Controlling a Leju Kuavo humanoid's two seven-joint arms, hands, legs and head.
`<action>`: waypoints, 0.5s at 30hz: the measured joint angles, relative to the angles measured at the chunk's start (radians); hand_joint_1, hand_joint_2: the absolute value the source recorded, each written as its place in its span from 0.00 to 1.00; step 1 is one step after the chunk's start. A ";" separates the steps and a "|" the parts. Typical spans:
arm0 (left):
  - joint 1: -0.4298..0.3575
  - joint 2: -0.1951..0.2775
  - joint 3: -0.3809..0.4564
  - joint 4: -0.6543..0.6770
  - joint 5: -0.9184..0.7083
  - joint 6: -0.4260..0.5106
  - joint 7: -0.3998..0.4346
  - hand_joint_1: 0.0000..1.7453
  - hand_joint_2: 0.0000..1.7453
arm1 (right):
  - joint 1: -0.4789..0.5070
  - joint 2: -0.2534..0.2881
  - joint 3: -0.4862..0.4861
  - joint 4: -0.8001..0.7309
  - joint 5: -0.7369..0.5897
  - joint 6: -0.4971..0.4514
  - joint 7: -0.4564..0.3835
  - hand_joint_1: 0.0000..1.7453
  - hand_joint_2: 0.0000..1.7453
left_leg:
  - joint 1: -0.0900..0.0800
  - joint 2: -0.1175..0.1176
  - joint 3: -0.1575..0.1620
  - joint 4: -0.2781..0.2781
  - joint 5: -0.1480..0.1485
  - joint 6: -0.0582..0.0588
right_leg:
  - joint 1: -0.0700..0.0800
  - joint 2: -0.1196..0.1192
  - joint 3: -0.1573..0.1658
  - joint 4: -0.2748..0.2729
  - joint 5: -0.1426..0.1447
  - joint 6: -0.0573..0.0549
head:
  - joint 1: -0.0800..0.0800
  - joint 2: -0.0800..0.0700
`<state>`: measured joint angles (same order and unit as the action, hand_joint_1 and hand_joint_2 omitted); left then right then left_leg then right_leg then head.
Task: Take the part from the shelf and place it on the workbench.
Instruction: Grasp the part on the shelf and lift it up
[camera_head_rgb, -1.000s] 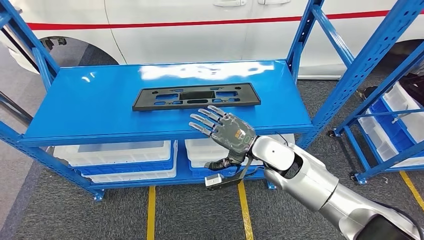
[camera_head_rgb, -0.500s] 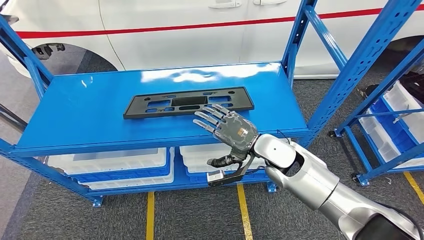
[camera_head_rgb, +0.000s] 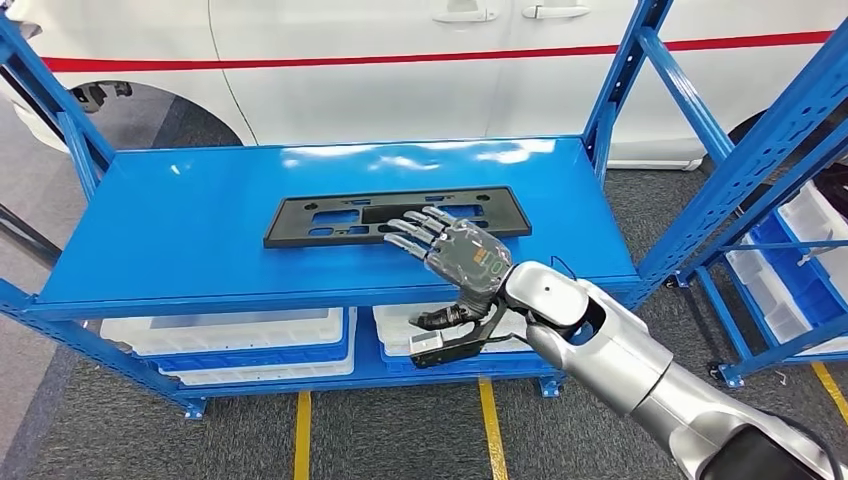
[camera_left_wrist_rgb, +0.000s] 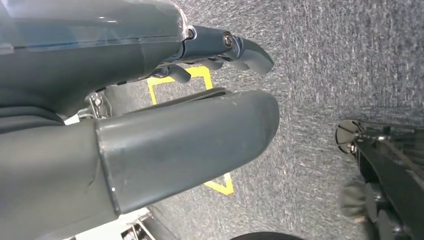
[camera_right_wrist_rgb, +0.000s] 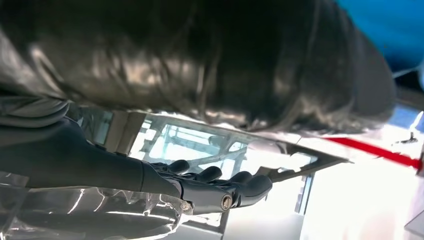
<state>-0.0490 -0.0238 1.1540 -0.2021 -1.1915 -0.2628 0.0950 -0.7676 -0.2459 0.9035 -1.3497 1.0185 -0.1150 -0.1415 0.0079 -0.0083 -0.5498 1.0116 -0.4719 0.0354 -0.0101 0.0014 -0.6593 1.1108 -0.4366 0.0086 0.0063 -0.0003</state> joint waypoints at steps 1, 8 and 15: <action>0.000 0.000 0.000 0.000 0.000 -0.001 0.000 0.00 0.00 | -0.002 0.002 -0.003 0.002 -0.002 0.001 -0.001 0.00 0.00 | -0.001 0.000 0.002 0.002 -0.006 -0.005 | 0.002 0.000 0.019 -0.044 0.013 -0.005 | 0.000 0.000; -0.003 0.000 0.000 0.000 -0.004 -0.006 -0.001 0.00 0.00 | -0.015 0.027 -0.027 0.034 -0.040 0.019 -0.005 0.00 0.00 | 0.001 0.002 -0.050 0.119 -0.074 -0.044 | -0.003 0.002 0.055 -0.090 -0.004 -0.034 | 0.000 0.000; 0.001 0.002 0.000 0.000 -0.014 -0.007 -0.008 0.00 0.00 | -0.019 0.060 -0.046 0.099 -0.077 0.023 -0.024 0.00 0.00 | 0.006 0.003 -0.102 0.104 0.030 -0.051 | -0.002 0.002 0.099 -0.086 -0.044 -0.029 | 0.000 0.000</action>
<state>-0.0482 -0.0214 1.1536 -0.2018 -1.2059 -0.2698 0.0867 -0.7867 -0.1860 0.8576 -1.2506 0.9419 -0.0915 -0.1655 0.0138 -0.0050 -0.6519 1.1155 -0.4418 -0.0160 -0.0125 0.0038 -0.5599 1.0250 -0.4807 -0.0207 0.0061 -0.0002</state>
